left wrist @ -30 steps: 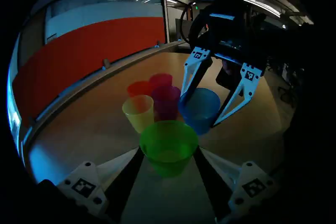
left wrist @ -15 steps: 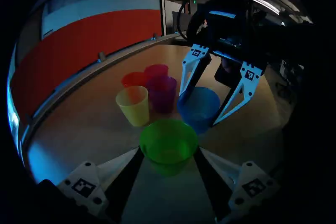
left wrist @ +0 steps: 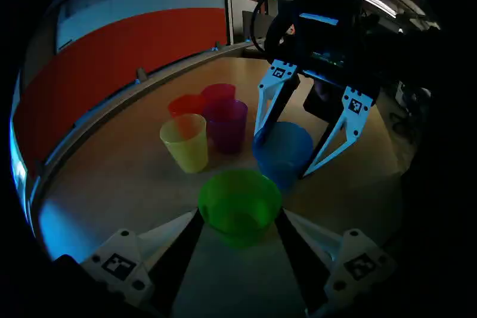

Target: Pour water

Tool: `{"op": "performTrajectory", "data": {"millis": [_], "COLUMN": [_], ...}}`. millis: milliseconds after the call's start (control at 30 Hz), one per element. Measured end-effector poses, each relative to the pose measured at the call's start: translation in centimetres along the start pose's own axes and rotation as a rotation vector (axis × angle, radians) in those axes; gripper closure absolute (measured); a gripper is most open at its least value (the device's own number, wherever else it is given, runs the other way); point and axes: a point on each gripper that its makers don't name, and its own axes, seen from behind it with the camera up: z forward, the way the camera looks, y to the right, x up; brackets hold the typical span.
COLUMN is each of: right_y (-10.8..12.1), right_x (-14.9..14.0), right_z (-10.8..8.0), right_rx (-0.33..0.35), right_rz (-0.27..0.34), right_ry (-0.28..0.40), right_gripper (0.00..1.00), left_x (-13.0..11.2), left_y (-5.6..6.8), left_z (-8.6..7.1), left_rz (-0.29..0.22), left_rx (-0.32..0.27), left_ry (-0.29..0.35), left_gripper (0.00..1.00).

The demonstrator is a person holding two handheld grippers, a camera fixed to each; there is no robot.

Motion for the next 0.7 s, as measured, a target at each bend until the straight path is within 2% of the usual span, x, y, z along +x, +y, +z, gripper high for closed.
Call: {"op": "performTrajectory", "data": {"millis": [700], "right_y": [0.0], "right_x": [-1.2], "right_z": [-0.5], "right_rx": [-0.006], "right_rz": [0.015], "right_ry": [-0.025], "right_gripper": [0.09], "left_x": [-0.6], "left_y": [0.0], "left_z": [-0.1], "left_rz": [-0.025], "left_rx": [-0.007], "left_ry": [-0.007], "left_gripper": [0.16]}}
